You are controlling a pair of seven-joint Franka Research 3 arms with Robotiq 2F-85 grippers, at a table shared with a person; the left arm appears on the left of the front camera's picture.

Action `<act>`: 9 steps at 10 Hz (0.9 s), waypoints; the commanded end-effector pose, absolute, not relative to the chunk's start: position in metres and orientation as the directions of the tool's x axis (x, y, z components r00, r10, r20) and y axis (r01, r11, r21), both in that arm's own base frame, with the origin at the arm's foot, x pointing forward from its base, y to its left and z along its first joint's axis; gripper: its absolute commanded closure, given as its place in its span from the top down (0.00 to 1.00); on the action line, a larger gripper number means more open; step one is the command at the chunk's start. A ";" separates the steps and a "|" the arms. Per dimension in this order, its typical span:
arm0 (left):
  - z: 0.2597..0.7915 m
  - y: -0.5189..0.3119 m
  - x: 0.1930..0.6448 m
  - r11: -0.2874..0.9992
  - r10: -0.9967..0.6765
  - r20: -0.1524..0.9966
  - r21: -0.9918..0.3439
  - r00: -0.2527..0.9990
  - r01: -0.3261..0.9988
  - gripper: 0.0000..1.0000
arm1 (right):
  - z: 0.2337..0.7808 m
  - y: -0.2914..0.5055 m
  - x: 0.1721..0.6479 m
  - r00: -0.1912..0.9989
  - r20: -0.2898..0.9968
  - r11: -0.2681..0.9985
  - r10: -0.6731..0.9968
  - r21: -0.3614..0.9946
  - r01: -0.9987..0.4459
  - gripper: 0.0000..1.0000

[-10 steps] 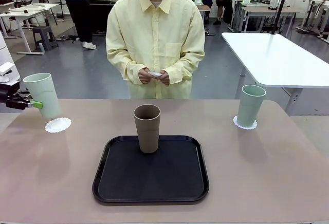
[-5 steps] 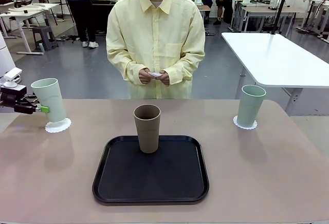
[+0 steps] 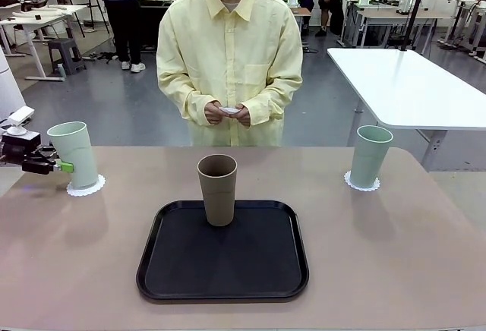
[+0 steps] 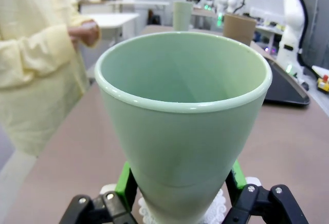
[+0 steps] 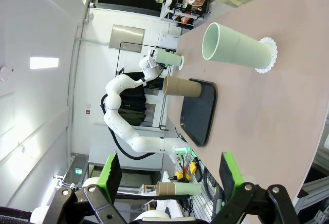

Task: Place coasters on the table and set cups on them.
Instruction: Take one Reusable plastic cup from the Flat Tray and place it on a coaster set by the human.

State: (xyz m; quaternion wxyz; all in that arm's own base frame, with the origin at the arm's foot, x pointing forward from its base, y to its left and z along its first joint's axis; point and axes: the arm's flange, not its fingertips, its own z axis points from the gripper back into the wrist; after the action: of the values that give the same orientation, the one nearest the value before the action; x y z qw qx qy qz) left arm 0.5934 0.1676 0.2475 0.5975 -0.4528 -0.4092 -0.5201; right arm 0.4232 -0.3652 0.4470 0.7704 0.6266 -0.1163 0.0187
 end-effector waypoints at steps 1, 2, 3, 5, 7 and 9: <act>0.246 0.170 0.593 0.033 -0.260 0.961 -0.085 0.091 0.996 0.84 | 0.447 -0.364 0.423 0.974 0.196 0.221 -0.118 0.961 -0.166 1.00; 0.246 0.172 0.591 0.025 -0.265 0.960 -0.083 0.087 0.996 0.84 | 0.447 -0.364 0.423 0.974 0.196 0.221 -0.118 0.961 -0.166 1.00; 0.246 0.172 0.588 0.019 -0.273 0.958 -0.081 0.083 0.997 0.84 | 0.447 -0.364 0.423 0.974 0.196 0.221 -0.118 0.961 -0.166 1.00; 0.243 0.172 0.583 0.005 -0.287 0.955 -0.081 0.079 0.997 0.84 | 0.447 -0.364 0.423 0.974 0.196 0.221 -0.118 0.961 -0.166 1.00; 0.241 0.171 0.584 -0.004 -0.293 0.954 -0.067 0.063 0.998 0.84 | 0.447 -0.364 0.423 0.974 0.196 0.221 -0.118 0.961 -0.166 1.00; 0.239 0.170 0.581 -0.019 -0.300 0.953 -0.053 0.045 0.998 1.00 | 0.447 -0.364 0.423 0.974 0.196 0.221 -0.118 0.961 -0.166 1.00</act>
State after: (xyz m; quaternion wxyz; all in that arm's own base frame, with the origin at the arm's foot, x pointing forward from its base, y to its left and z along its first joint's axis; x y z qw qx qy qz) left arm 0.5876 0.1695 0.2416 0.5841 -0.4452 -0.4010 -0.5475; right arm 0.4232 -0.3652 0.4470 0.7704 0.6266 -0.1162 0.0187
